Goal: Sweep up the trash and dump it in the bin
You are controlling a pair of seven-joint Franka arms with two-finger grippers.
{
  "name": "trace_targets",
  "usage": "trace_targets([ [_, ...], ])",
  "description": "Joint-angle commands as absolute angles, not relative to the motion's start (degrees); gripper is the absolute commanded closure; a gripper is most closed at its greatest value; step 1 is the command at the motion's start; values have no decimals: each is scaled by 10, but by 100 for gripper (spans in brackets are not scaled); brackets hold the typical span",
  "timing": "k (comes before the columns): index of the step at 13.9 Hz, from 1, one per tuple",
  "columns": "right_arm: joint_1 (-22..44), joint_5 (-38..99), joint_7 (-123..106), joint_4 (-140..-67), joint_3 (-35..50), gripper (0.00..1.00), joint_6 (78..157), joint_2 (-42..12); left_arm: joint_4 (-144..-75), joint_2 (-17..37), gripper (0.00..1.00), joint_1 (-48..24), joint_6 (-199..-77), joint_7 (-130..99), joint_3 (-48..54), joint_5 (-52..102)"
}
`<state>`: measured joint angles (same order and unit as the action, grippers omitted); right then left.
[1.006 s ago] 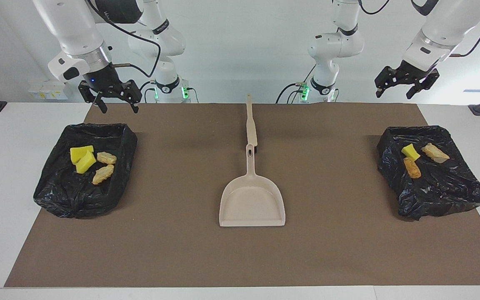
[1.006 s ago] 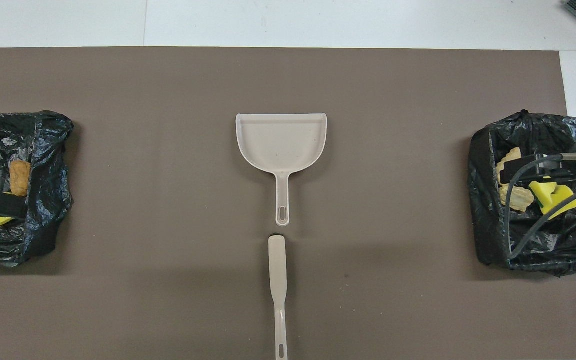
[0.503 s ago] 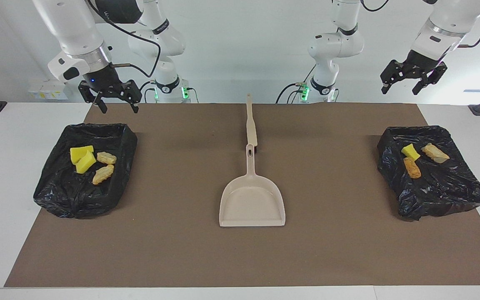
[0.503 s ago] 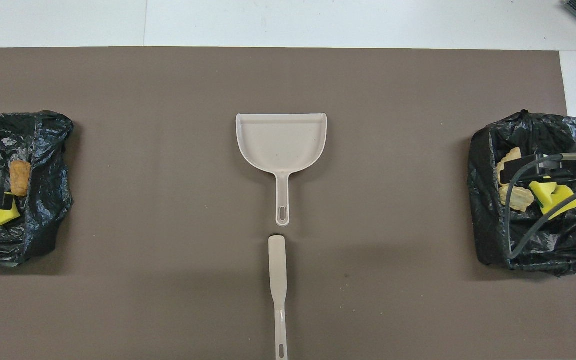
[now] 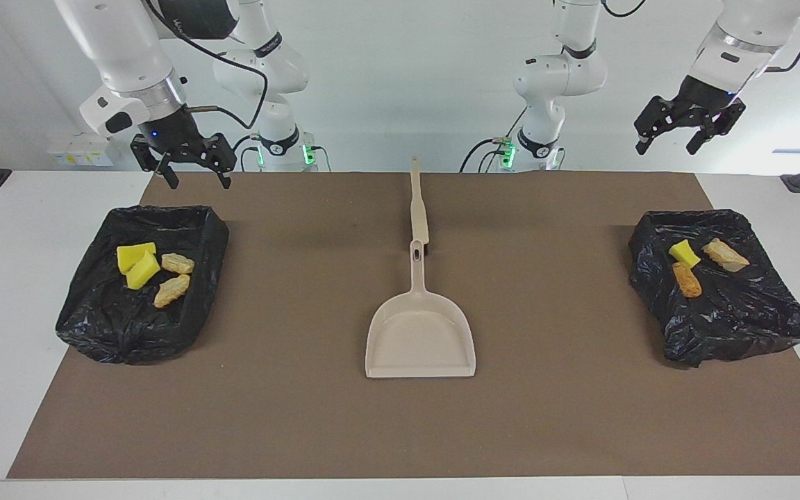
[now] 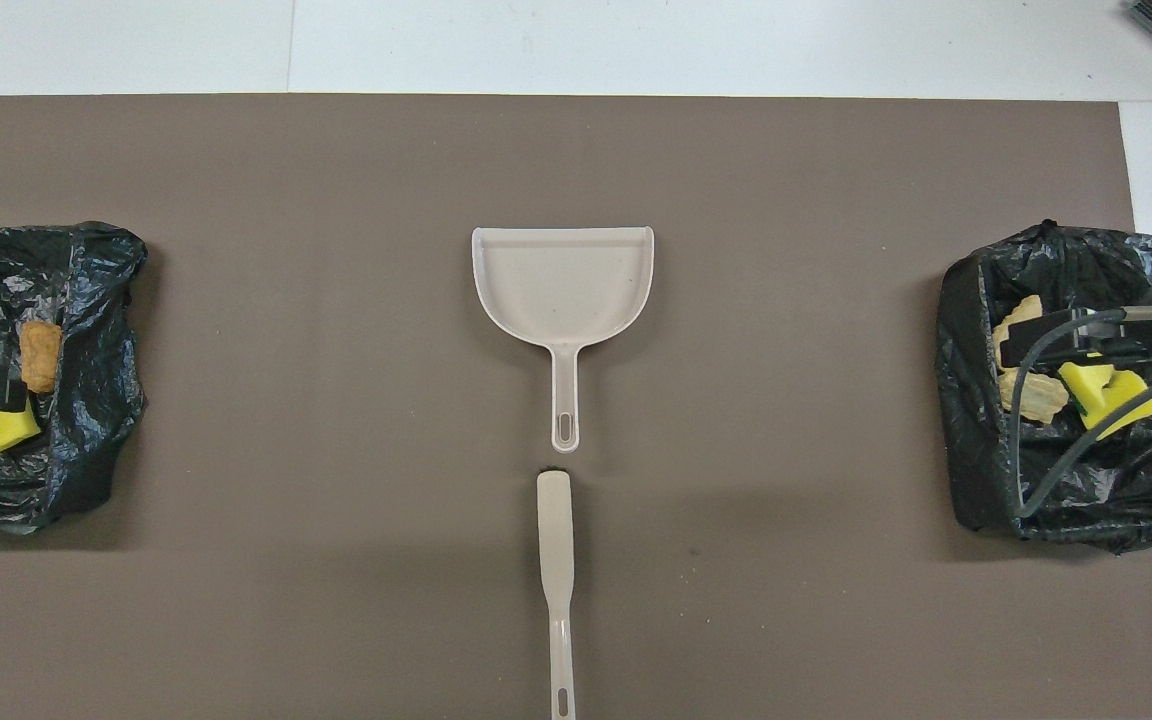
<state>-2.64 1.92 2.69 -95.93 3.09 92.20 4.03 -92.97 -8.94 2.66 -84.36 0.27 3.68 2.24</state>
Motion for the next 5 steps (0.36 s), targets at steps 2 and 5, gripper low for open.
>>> trace_targets([
  [2, -33, 28, 33, -975, 34, 0, 933, 53, -937, -98, 0, 29, -852, 4, 33, 32],
  [5, -33, 28, 33, -975, 34, 0, 933, 53, -938, -99, 0, 28, -844, -2, 33, 32],
])
